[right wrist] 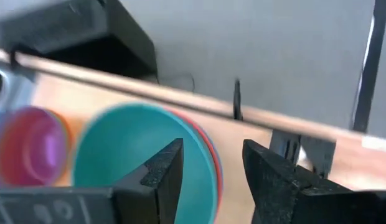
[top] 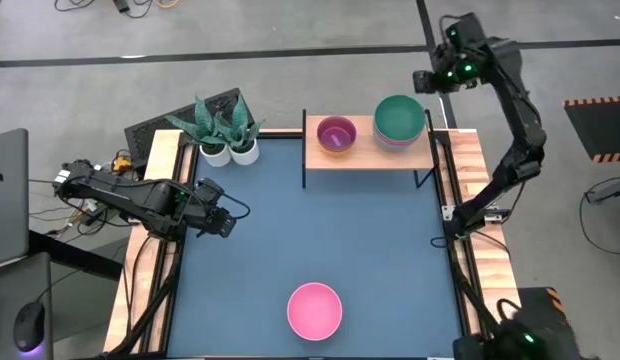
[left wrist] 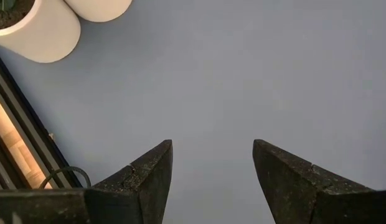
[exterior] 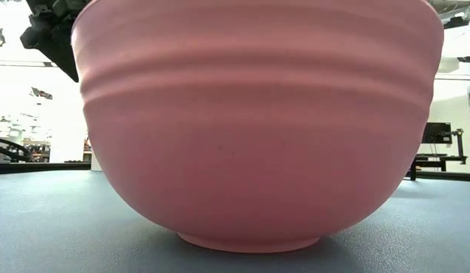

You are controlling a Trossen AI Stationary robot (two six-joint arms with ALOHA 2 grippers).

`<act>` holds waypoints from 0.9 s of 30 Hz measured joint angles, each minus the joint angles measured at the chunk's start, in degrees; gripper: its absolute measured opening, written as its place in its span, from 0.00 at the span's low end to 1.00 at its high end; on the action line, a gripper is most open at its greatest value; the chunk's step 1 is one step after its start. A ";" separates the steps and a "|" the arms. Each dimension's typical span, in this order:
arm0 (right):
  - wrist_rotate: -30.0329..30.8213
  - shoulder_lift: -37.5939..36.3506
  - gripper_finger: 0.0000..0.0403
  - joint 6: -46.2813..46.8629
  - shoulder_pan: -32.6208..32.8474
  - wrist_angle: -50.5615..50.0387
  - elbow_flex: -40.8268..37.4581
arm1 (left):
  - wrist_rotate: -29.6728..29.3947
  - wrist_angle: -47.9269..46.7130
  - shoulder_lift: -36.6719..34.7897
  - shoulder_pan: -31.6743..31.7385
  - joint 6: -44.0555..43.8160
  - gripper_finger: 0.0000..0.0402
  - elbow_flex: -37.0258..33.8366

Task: Place and stack bowls onto a shelf
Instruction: Stack the pink bowl on top of the green bowl on the shelf

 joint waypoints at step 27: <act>8.96 -1.45 0.31 -11.75 11.54 28.48 -19.76 | -7.07 -0.04 0.00 0.01 -3.52 0.52 0.00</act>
